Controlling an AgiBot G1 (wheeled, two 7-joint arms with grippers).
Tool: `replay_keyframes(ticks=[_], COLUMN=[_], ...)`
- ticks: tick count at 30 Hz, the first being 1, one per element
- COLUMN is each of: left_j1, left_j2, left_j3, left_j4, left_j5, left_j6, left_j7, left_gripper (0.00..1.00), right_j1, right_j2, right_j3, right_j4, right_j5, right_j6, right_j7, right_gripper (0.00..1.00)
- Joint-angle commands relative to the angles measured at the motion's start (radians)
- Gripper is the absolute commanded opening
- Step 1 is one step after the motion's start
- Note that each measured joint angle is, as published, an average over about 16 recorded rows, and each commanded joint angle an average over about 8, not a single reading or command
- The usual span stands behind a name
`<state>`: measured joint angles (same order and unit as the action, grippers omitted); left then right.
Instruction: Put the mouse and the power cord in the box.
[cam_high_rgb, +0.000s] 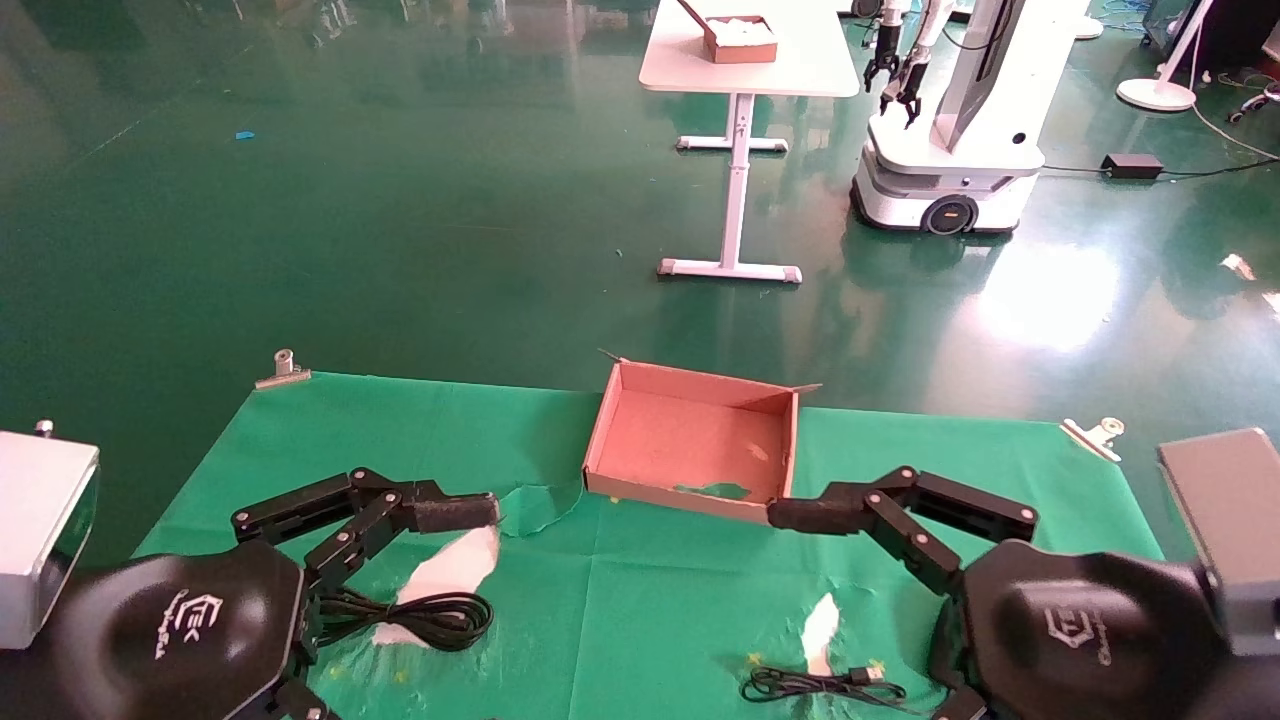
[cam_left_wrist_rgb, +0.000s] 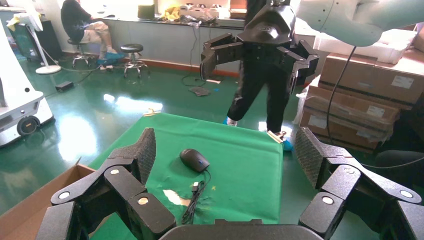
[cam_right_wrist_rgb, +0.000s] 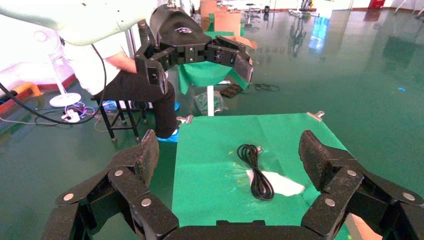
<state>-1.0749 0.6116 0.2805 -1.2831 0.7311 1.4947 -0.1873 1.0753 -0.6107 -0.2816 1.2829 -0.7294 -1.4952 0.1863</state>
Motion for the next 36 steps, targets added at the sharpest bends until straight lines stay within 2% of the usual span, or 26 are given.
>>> replay_keyframes(ticks=[1, 11, 16, 21, 26, 32, 36], left_j1=[0.000, 0.002, 0.002, -0.052, -0.170, -0.272, -0.300], left_j2=[0.000, -0.004, -0.032, -0.047, 0.014, 0.151, 0.236], left_j3=[0.000, 0.002, 0.032, 0.110, 0.214, 0.346, 0.416], left_j4=[0.000, 0.001, -0.013, -0.043, -0.054, -0.032, 0.011], left_j5=[0.000, 0.008, 0.112, 0.353, 0.657, 1.015, 1.195], left_j6=[0.000, 0.000, -0.010, -0.044, -0.083, -0.133, -0.169], left_j7=[0.000, 0.002, 0.010, -0.019, -0.070, -0.111, -0.134], left_gripper=[1.00, 1.00, 1.00, 1.00, 1.00, 1.00, 1.00], right_j1=[0.000, -0.001, -0.013, -0.006, 0.028, 0.043, 0.035], right_j2=[0.000, 0.001, 0.023, 0.061, 0.072, 0.066, 0.073], right_j3=[0.000, 0.000, -0.013, -0.053, -0.089, -0.104, -0.101], right_j4=[0.000, 0.001, 0.002, 0.031, 0.055, 0.059, 0.059], right_j5=[0.000, -0.001, -0.055, -0.212, -0.339, -0.368, -0.358], right_j6=[0.000, 0.000, 0.007, 0.039, 0.064, 0.059, 0.055], right_j7=[0.000, 0.000, -0.013, -0.023, -0.011, -0.004, -0.005], right_gripper=[1.00, 1.00, 1.00, 1.00, 1.00, 1.00, 1.00])
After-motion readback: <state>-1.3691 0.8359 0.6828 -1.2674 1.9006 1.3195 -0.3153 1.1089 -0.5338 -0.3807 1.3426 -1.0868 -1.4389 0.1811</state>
